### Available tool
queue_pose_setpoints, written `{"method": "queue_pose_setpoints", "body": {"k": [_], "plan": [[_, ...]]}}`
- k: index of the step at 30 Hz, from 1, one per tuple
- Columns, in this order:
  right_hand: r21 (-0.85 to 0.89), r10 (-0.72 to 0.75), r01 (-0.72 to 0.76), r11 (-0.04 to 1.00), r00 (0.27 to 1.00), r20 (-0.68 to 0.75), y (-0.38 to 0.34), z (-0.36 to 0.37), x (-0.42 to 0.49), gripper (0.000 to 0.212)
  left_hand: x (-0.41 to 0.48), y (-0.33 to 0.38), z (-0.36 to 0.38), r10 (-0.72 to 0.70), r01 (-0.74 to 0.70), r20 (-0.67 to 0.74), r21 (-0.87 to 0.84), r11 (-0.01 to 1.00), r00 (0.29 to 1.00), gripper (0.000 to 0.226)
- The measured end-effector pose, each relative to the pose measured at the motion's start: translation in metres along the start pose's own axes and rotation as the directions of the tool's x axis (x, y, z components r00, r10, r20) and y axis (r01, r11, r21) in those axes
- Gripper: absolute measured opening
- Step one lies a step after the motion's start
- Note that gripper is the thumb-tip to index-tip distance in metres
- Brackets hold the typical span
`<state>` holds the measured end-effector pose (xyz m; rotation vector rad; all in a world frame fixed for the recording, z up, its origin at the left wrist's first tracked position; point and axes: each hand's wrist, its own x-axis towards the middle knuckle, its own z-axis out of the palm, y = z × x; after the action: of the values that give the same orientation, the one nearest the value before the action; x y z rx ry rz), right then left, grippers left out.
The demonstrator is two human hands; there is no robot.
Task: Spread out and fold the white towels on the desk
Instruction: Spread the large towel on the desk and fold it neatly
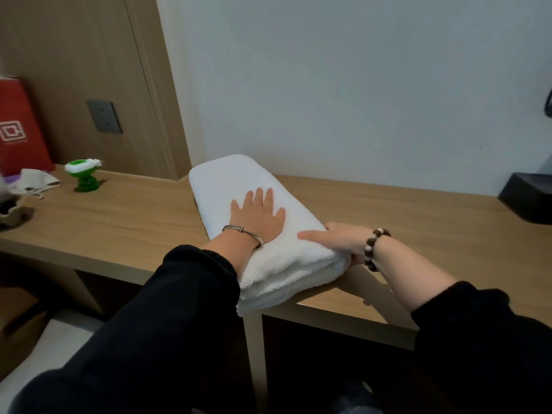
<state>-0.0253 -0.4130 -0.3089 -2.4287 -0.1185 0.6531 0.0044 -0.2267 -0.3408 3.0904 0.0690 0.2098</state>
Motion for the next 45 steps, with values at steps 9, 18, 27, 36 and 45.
{"method": "queue_pose_setpoints", "body": {"k": [9,18,27,36,45], "plan": [[0.226,-0.016,0.064,0.972,0.978,-0.208,0.017,0.019,0.014,0.078,-0.005,0.004,-0.017,0.065,-0.065,0.085,-0.004,0.998,0.994,0.062],[0.328,0.012,0.073,0.942,0.969,-0.249,0.017,0.023,0.015,0.068,-0.097,-0.010,-0.066,0.379,-0.316,0.253,-0.255,0.914,0.890,0.067],[0.366,-0.037,0.115,0.923,0.976,-0.213,0.018,0.019,0.008,0.085,-0.147,-0.034,-0.029,0.532,-0.545,-0.125,-0.134,0.828,0.838,0.066],[0.216,-0.099,0.144,0.966,0.974,-0.203,0.005,0.015,-0.011,0.060,-0.154,-0.047,-0.015,0.552,-0.588,-0.203,-0.256,0.767,0.809,0.054],[-0.582,-0.454,0.201,0.788,0.829,-0.328,-0.017,0.047,-0.010,0.049,-0.149,-0.050,-0.015,0.604,-0.633,-0.194,-0.169,0.756,0.773,0.069]]}}
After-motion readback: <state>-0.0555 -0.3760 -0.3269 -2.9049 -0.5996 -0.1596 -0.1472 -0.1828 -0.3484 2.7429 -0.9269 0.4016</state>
